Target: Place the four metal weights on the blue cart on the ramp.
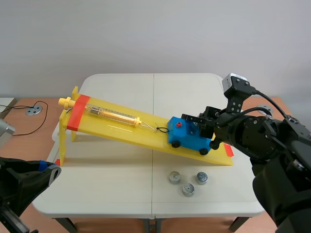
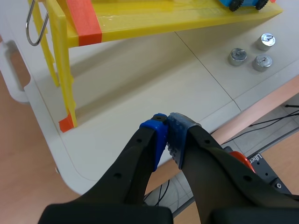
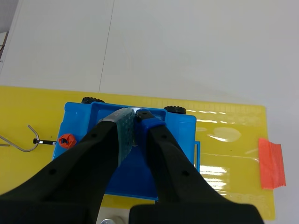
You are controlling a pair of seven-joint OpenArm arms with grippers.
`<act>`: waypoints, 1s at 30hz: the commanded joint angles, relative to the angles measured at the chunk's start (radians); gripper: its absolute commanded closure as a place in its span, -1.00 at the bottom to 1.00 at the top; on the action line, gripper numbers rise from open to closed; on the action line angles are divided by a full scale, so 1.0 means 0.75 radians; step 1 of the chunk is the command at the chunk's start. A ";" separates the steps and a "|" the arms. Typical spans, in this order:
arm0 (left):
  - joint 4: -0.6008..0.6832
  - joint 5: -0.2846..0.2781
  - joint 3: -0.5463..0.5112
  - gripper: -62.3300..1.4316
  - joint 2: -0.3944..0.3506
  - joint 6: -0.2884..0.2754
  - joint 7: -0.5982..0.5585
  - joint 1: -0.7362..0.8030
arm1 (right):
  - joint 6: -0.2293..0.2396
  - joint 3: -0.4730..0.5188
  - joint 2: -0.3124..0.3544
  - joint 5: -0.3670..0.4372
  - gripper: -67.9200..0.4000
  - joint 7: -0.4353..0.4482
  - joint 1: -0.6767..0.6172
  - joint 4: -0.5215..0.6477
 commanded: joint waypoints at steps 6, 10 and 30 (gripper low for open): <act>0.094 -0.098 -0.017 0.84 0.028 -0.024 -0.137 -0.026 | 0.066 -0.040 -0.018 0.054 0.72 0.197 0.145 0.112; 0.094 -0.098 -0.017 0.84 0.028 -0.024 -0.136 -0.026 | 0.121 -0.034 -0.011 0.056 0.26 0.181 0.138 0.118; 0.094 -0.098 -0.017 0.84 0.028 -0.024 -0.137 -0.026 | 0.299 0.110 0.387 0.230 0.05 -0.016 -0.397 0.825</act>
